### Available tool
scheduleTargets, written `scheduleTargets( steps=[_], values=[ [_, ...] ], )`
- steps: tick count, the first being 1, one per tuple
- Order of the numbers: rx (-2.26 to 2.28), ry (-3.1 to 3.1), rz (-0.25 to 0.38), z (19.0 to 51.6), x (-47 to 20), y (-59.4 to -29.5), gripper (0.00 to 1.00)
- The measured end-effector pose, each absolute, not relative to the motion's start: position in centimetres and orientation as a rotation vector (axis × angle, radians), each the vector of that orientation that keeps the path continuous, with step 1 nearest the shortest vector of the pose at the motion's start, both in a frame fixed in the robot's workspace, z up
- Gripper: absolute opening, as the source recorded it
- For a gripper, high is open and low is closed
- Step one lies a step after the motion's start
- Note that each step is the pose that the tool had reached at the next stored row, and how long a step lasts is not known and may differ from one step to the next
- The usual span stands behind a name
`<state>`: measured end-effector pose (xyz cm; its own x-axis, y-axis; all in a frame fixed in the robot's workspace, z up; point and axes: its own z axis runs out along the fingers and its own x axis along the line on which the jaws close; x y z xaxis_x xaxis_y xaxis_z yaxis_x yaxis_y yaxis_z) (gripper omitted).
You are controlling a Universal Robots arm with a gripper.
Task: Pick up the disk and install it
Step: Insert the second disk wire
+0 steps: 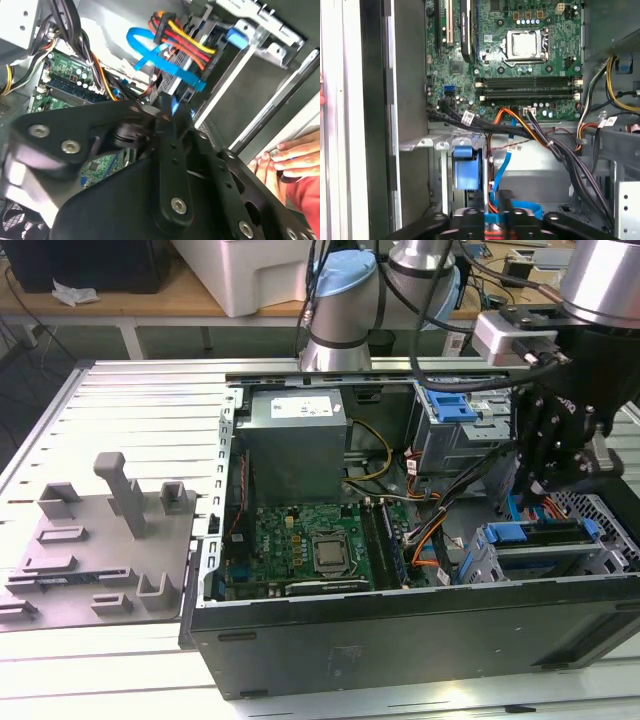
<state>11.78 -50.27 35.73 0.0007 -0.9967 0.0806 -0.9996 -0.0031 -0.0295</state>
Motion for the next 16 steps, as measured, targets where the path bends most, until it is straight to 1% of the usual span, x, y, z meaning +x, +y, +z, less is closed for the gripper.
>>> scheduleTargets(
  steps=[1,2,16],
  values=[
    [2.197,-2.194,0.124,35.73,11.54,-50.25,0.21],
    [2.199,-2.195,0.128,35.73,11.00,-50.14,0.11],
    [2.199,-2.195,0.130,35.73,10.66,-50.12,0.11]
  ],
)
